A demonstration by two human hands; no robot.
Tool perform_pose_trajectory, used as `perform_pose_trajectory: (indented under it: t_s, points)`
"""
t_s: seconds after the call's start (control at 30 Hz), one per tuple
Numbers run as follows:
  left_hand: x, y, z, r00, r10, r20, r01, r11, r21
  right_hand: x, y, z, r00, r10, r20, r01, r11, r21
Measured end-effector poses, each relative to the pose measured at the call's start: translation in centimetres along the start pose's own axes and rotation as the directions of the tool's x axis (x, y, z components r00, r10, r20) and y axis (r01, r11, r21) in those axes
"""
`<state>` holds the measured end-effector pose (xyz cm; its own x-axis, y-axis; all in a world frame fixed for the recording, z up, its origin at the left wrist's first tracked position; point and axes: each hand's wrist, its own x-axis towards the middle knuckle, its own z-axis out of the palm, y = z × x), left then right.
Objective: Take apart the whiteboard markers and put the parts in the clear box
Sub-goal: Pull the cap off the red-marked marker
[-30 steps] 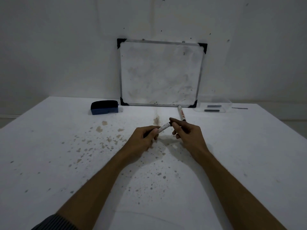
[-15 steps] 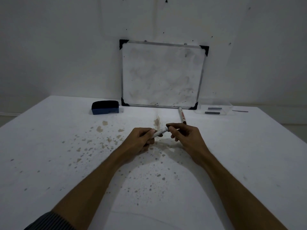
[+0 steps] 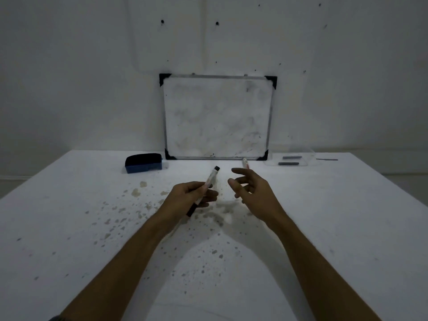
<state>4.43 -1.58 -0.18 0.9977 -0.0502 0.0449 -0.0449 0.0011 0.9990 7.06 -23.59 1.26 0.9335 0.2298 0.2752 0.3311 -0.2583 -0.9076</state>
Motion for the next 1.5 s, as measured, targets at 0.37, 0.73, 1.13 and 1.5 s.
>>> perform_pose_trajectory:
  t_s: [0.37, 0.73, 1.13, 1.5]
  points:
    - [1.0, 2.6, 3.8, 0.986, 0.03, -0.164, -0.015, 0.996, 0.091, -1.5, -1.7, 1.6, 0.979, 0.2, 0.025, -0.201, 0.98, 0.013]
    - [6.8, 1.2, 8.1, 0.998, 0.064, -0.007, -0.051, 0.857, 0.514, -3.7, 0.1, -4.8, 0.924, 0.301, -0.236, -0.335, 0.935, -0.119]
    - [11.2, -5.3, 6.7, 0.98, 0.199, 0.0, -0.071, 0.351, 0.934, 5.7, 4.3, -7.8, 0.863, 0.366, -0.35, -0.471, 0.832, -0.293]
    - [11.6, -5.8, 6.8, 0.976, 0.219, -0.006, -0.075, 0.361, 0.929, 12.4, 6.7, -4.7, 0.823, 0.4, -0.404, -0.552, 0.728, -0.406]
